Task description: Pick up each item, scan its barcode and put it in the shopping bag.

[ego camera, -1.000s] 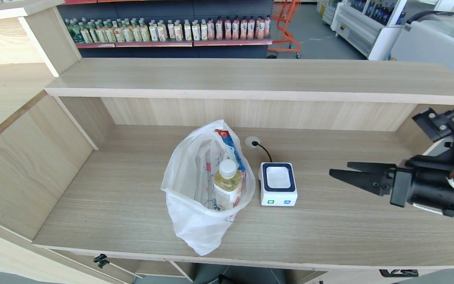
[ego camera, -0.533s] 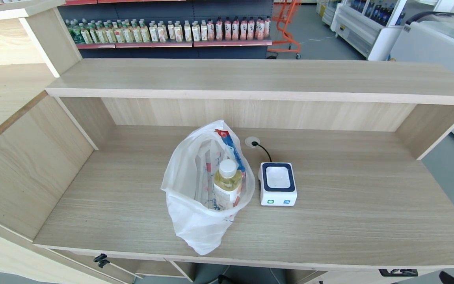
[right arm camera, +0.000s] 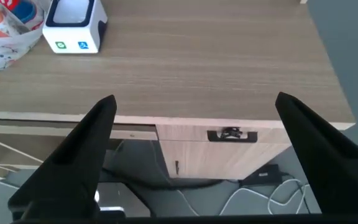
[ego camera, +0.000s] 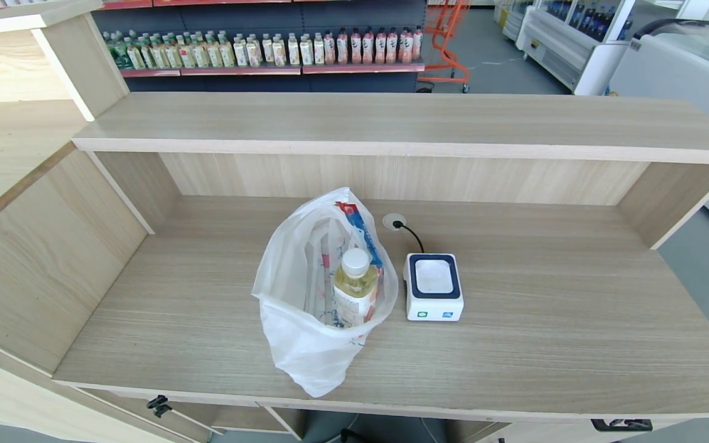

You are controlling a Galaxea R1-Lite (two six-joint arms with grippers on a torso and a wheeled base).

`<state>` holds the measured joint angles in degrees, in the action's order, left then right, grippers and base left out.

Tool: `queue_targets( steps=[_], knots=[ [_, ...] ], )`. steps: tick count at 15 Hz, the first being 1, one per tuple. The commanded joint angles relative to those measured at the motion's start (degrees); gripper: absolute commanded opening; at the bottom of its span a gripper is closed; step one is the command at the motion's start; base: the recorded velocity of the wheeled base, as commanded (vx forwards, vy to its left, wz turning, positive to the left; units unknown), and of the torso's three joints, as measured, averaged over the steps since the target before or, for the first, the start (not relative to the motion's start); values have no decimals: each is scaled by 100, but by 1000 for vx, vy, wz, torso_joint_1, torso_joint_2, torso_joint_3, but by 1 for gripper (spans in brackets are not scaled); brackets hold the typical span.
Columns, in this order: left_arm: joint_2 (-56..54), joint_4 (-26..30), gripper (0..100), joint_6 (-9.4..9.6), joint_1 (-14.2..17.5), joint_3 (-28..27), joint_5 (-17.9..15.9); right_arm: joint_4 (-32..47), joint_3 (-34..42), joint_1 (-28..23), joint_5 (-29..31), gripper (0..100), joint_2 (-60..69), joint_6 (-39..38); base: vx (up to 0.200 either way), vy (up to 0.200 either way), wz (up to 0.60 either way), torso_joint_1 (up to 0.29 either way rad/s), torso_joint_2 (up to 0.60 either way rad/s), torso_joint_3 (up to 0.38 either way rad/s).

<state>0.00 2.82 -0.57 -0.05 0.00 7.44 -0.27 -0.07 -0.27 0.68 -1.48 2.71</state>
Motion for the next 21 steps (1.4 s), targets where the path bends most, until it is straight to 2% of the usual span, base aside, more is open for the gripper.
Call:
queue_targets(
  steps=[1,3,4,11,13,16,21],
  knots=[
    [0,0,100,-4,-4,0,3,0,7,0,2,100,148,-42,0,0,0,0,0,0],
    [0,0,100,-4,-4,0,3,-8,7,0,2,100,148,-112,0,0,0,0,0,0],
    [0,0,100,-4,-4,0,3,0,7,0,2,0,148,-121,0,0,0,0,0,0],
    [26,0,100,5,-4,0,-5,0,7,0,2,0,148,-165,0,0,0,0,0,0],
    [9,0,100,136,-4,0,3,9,7,0,2,0,148,-165,200,-200,0,5,5,0],
    [9,0,100,119,-4,0,3,0,7,0,2,0,148,-165,200,-200,0,-4,-6,5],
    [0,0,100,119,-4,0,3,0,7,0,2,0,148,-165,40,0,0,1,1,0]
  ],
)
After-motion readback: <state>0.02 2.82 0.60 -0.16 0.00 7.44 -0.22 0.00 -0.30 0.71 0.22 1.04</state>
